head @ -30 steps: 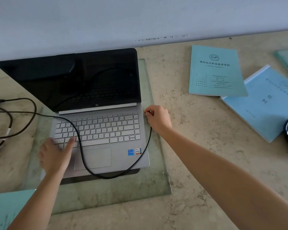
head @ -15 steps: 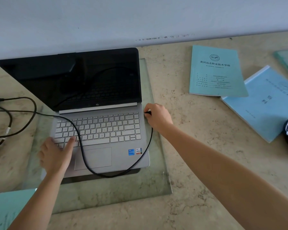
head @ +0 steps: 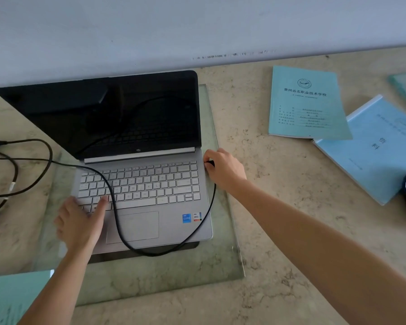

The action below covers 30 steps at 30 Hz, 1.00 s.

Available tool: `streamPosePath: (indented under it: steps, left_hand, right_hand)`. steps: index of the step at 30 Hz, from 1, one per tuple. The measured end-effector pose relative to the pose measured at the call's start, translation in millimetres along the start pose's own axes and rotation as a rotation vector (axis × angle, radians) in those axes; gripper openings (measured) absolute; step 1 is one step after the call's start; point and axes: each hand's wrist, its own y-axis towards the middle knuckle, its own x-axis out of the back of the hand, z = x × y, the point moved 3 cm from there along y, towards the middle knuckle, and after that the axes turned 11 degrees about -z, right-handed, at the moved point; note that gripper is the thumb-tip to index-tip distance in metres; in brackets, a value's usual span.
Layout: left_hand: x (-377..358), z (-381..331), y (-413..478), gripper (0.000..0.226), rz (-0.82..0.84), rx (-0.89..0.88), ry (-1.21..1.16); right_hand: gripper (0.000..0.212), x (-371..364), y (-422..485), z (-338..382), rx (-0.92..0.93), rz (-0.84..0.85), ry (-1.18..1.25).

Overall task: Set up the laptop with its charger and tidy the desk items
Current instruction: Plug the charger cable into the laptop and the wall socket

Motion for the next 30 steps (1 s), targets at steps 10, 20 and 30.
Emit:
streamPosePath:
  steps: [10,20,30]
  left_hand:
    - [-4,4,3,0.066,0.003,-0.013,0.008]
    - [-6,6,3,0.059,-0.012,-0.025,0.023]
    - [-1,3,-1,0.075,0.005,-0.026,-0.007]
  right_hand:
    - [0.019,3,0,1,-0.054,0.067,0.018]
    - [0.009,4,1,-10,-0.219,0.048,0.17]
    - [0.01,1,0,-16,-0.366,-0.079,0.406]
